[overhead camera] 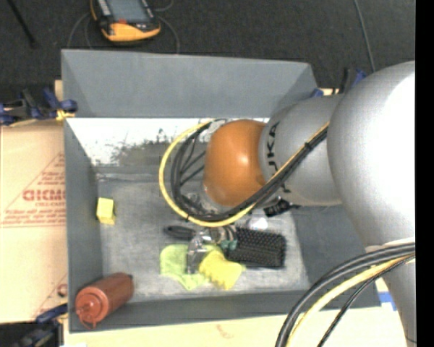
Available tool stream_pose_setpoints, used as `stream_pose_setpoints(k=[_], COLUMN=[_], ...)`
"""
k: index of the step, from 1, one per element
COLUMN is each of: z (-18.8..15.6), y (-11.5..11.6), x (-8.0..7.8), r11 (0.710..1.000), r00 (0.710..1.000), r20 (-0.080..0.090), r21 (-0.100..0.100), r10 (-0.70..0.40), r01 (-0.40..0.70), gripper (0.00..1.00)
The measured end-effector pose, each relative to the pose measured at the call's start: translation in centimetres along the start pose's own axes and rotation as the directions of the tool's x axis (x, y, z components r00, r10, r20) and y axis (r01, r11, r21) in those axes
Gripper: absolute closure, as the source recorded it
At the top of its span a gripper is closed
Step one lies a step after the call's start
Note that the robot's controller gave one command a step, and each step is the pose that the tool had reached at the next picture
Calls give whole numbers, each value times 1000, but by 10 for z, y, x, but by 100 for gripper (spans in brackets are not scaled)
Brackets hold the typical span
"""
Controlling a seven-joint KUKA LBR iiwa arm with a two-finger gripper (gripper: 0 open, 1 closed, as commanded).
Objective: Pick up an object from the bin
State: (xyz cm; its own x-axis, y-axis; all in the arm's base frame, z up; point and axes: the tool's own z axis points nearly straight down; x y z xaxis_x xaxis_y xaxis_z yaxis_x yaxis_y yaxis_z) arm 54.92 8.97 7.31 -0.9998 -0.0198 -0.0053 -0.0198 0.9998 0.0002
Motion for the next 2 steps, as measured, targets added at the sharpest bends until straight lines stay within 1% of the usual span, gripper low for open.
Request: stream_pose_setpoints(k=[1,2], z=[1,-1], y=[11,0], x=[8,-2], r11=[957,1000], r00=[957,1000], r20=[6,-1], r21=[-3,-1], r10=[289,2], r01=[-289,-2], gripper=[0,100])
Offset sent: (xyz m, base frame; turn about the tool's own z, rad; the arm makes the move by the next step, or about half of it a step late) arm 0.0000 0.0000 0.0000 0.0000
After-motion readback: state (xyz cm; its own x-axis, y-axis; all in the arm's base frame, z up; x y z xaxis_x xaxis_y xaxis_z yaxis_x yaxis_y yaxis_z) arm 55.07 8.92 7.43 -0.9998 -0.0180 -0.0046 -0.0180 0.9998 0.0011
